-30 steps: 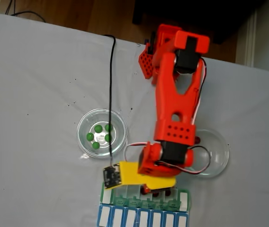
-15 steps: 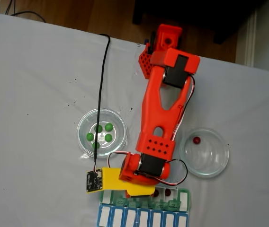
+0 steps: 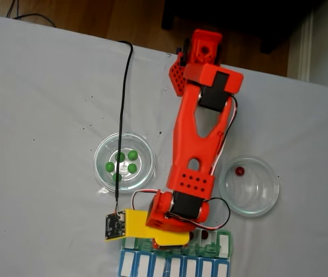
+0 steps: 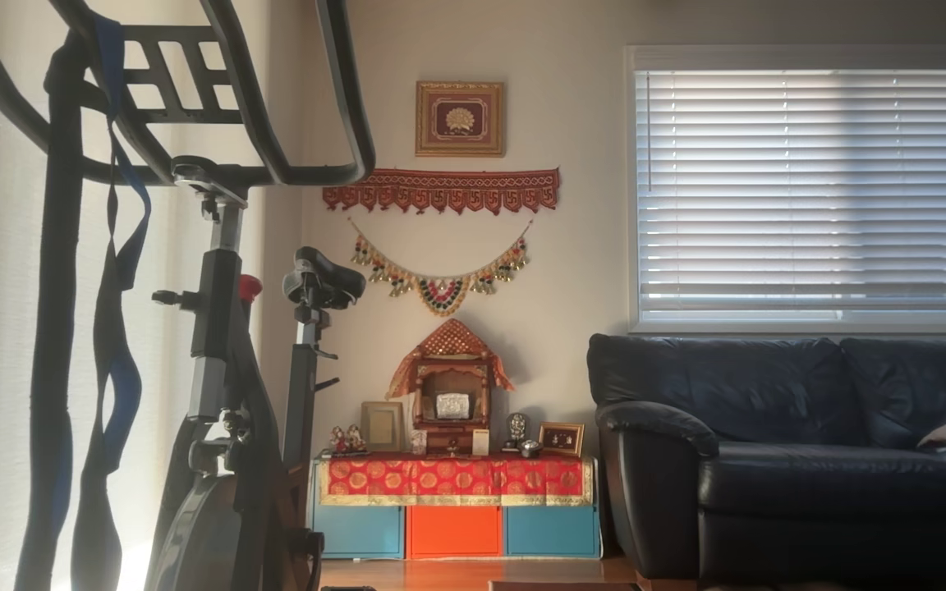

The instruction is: Sort medicines into box.

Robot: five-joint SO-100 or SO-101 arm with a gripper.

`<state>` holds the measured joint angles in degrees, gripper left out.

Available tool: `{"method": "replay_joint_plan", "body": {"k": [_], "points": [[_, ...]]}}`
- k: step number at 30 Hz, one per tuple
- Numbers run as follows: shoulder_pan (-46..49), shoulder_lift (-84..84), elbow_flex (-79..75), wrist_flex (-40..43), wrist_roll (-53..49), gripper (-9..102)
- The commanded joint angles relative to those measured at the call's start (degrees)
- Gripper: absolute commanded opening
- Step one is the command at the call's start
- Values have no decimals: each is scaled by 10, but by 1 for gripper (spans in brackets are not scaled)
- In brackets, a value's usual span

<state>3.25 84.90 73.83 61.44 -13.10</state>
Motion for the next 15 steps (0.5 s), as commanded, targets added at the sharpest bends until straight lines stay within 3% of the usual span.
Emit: {"method": "replay_joint_plan", "body": {"k": [1,15], "points": [[-18,24,-3,-22,-5,2],[-29,37,50,-81,-3,2]]}}
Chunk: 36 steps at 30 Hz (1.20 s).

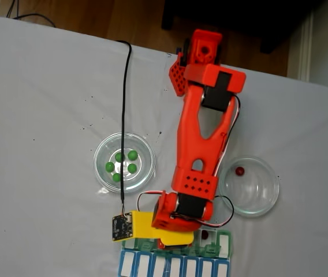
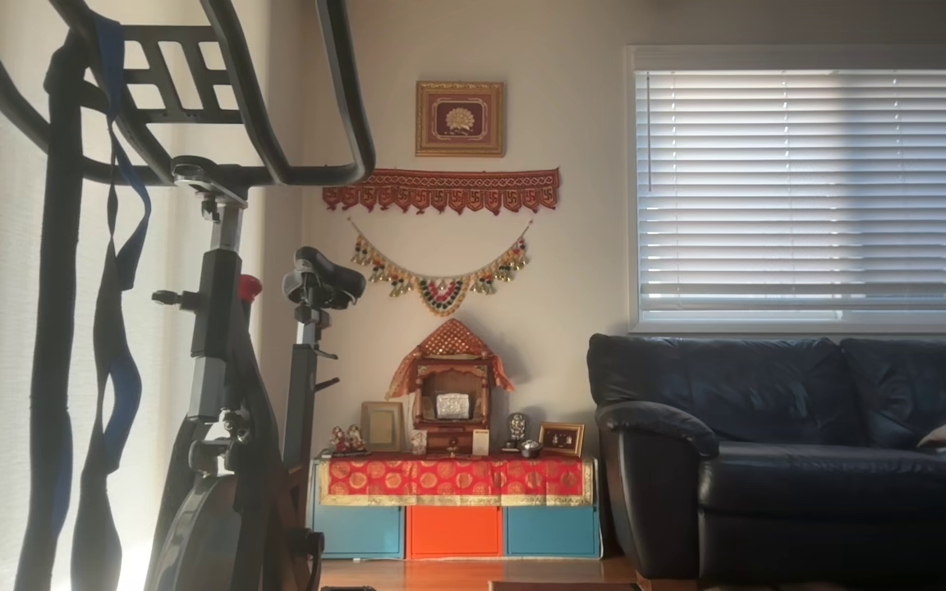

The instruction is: Sort medicines into box.

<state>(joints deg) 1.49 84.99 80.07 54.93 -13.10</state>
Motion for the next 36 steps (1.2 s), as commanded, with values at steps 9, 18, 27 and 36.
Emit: {"method": "replay_joint_plan", "body": {"k": [9,18,27,36], "points": [[-5,53,-4,-4,-3,22],[-1,80,8,2,4,25],[-5,89,21,3,0,25],[-7,91,24,8,-1,15]]}}
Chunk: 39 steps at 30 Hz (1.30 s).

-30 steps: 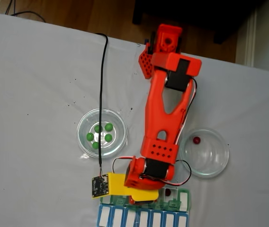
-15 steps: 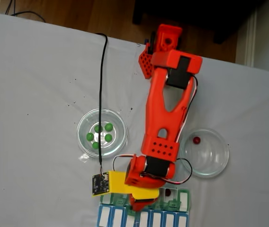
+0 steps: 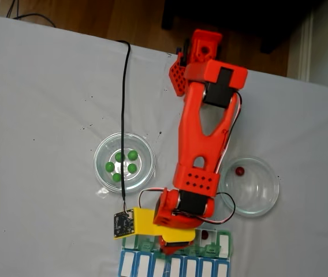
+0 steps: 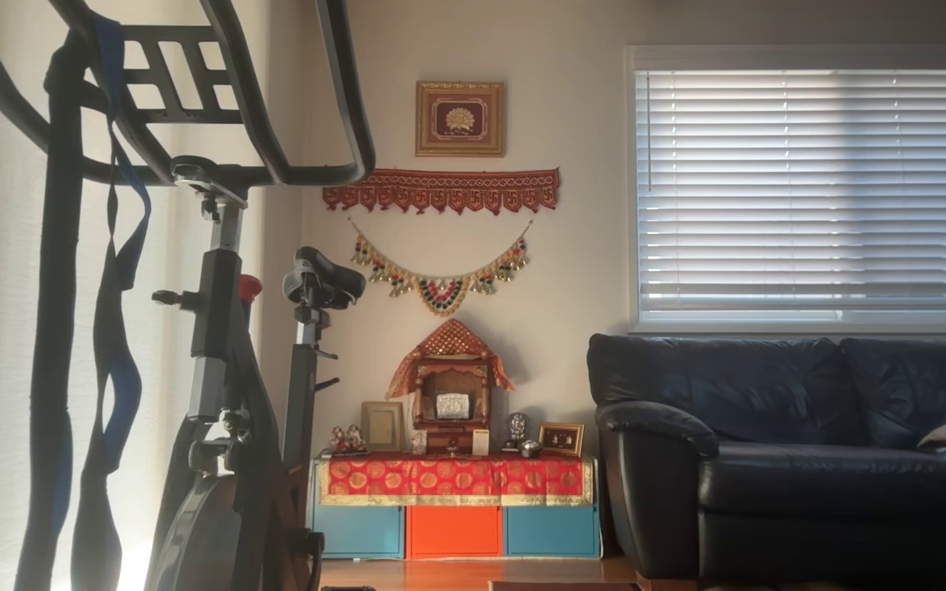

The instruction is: Sort medicines into box.

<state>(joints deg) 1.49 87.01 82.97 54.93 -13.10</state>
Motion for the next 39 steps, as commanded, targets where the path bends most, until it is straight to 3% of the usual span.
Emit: {"method": "replay_joint_plan", "body": {"k": [1,13,18,26,39], "points": [[-7,71,-5,9,-2,15],[-8,83,-2,15,1,18],[-1,105,-40,75,1,6],[-12,191,-121,272,-10,2],[-169,337,16,330,-54,2]]}}
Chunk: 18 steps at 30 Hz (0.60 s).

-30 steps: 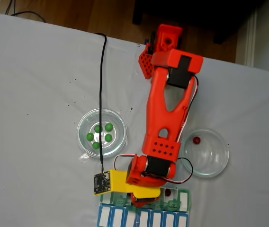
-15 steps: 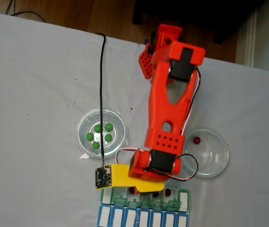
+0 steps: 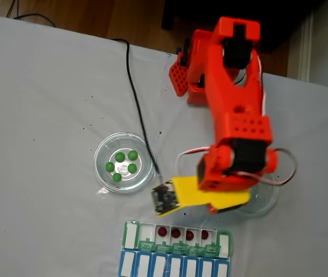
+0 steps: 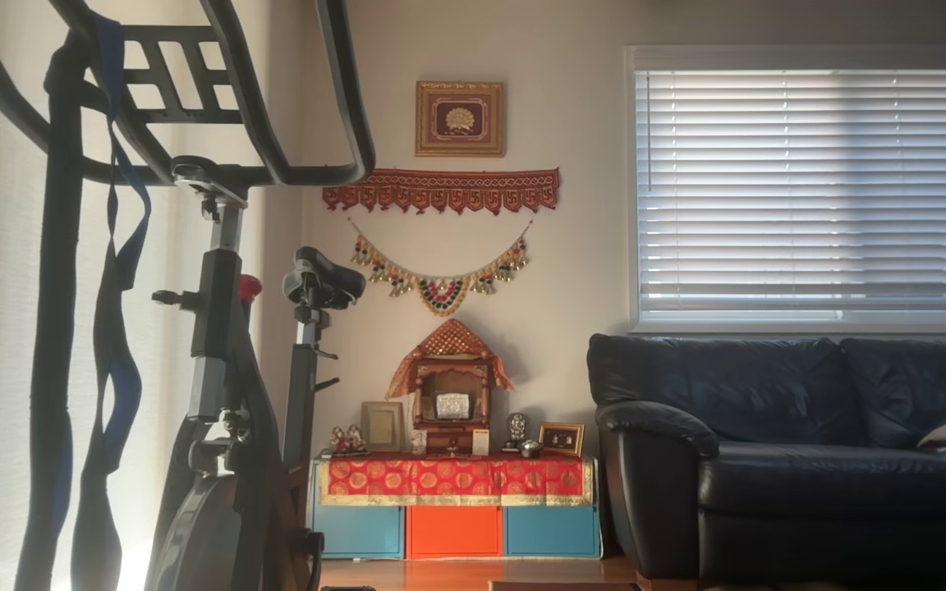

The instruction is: Sort medicines into box.

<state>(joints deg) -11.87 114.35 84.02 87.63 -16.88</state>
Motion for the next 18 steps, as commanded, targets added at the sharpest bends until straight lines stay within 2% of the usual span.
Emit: {"method": "replay_joint_plan", "body": {"k": [1,18], "points": [[-47,66,18,-2,-20,2],[-159,73,160,-59,-43,2]]}}
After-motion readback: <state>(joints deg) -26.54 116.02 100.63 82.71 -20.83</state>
